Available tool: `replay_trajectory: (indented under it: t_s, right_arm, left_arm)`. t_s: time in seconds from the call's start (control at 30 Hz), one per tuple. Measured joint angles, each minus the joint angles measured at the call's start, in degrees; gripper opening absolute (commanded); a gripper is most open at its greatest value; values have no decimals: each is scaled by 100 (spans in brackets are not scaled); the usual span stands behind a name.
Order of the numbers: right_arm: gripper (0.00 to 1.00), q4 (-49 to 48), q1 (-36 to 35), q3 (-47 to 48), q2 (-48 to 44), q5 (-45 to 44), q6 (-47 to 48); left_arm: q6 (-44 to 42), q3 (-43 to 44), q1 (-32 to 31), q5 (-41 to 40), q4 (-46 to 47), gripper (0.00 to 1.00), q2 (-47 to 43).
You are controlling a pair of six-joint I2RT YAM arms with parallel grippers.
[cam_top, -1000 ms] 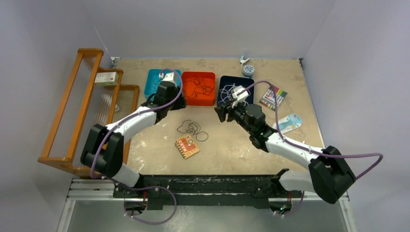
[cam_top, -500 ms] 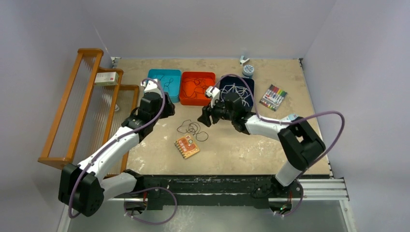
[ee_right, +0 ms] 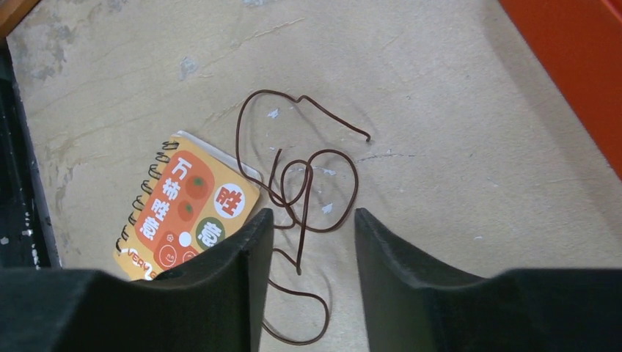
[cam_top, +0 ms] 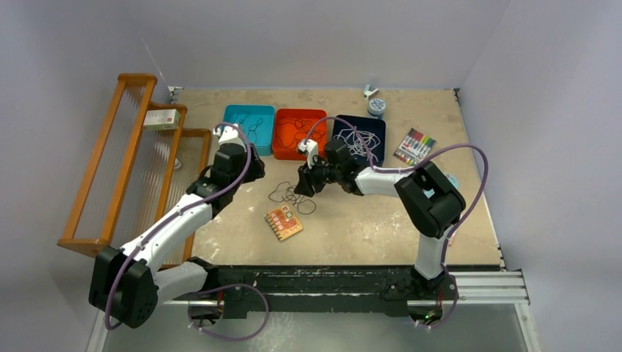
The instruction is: Untangle the cables
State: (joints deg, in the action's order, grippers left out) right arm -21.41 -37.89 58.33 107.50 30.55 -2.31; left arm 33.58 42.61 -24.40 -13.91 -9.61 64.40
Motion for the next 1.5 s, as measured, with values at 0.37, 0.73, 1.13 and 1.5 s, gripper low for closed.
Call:
replay_trajectory:
  t_s: [0.37, 0.73, 1.13, 1.5]
  right_arm:
    - [1, 98, -11, 4, -46, -142, 146]
    - [0, 433, -26, -9, -2179, -1121, 472]
    - [0, 490, -26, 59, -2868, -2079, 361]
    - [0, 492, -24, 1054, -2573, -2498, 319]
  left_arm:
    - [105, -225, 0, 15, 413, 49, 15]
    - [240, -553, 0, 90, 1204, 50, 44]
    - [286, -866, 0, 87, 1484, 51, -129]
    - [291, -874, 0, -79, 1252, 51, -297]
